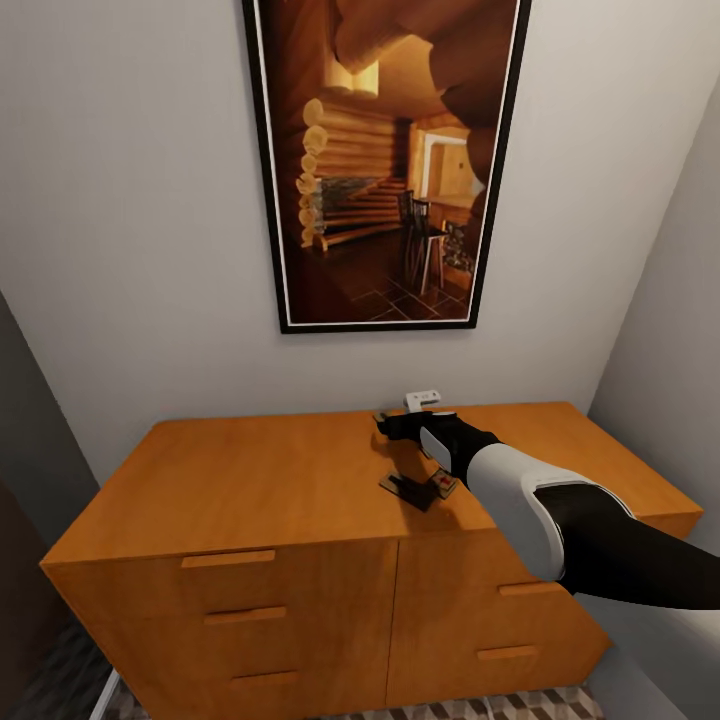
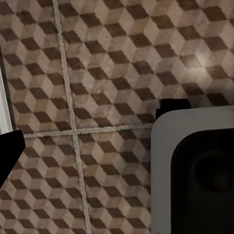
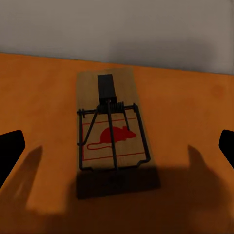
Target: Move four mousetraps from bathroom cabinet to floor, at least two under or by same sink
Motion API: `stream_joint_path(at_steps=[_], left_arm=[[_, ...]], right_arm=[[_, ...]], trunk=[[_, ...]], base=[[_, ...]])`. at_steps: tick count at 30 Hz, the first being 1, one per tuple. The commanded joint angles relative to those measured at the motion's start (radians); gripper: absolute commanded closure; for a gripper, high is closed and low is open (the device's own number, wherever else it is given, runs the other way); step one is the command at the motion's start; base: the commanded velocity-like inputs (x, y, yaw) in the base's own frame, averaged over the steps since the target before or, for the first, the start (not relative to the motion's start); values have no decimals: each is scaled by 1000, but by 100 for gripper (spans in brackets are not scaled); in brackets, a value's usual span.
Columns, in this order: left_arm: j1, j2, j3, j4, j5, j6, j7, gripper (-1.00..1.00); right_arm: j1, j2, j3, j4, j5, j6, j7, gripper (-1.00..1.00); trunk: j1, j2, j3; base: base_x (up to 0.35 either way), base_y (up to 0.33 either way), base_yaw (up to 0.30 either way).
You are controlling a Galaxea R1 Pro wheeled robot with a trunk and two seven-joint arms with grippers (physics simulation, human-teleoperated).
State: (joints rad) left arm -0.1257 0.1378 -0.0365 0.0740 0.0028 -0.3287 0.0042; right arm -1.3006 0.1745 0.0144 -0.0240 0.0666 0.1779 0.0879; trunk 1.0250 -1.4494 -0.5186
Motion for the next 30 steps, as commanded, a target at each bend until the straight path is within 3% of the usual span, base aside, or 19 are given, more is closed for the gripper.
stream_joint_path(at_steps=[1, 14, 30], left_arm=[[-2, 0, -4, 4, 0, -7, 0, -100], [-2, -1, -4, 4, 0, -7, 0, -100], [-2, -1, -4, 4, 0, -7, 0, -100]], right_arm=[[0, 0, 1, -2, 7, 6, 2, -100], [0, 0, 1, -2, 7, 6, 2, -100], [0, 0, 1, -2, 7, 6, 3, -100]], trunk=[[0, -1, -1], [0, -1, -2], [0, -1, -19]], base=[[1, 0, 0], [0, 0, 0], [0, 0, 0]])
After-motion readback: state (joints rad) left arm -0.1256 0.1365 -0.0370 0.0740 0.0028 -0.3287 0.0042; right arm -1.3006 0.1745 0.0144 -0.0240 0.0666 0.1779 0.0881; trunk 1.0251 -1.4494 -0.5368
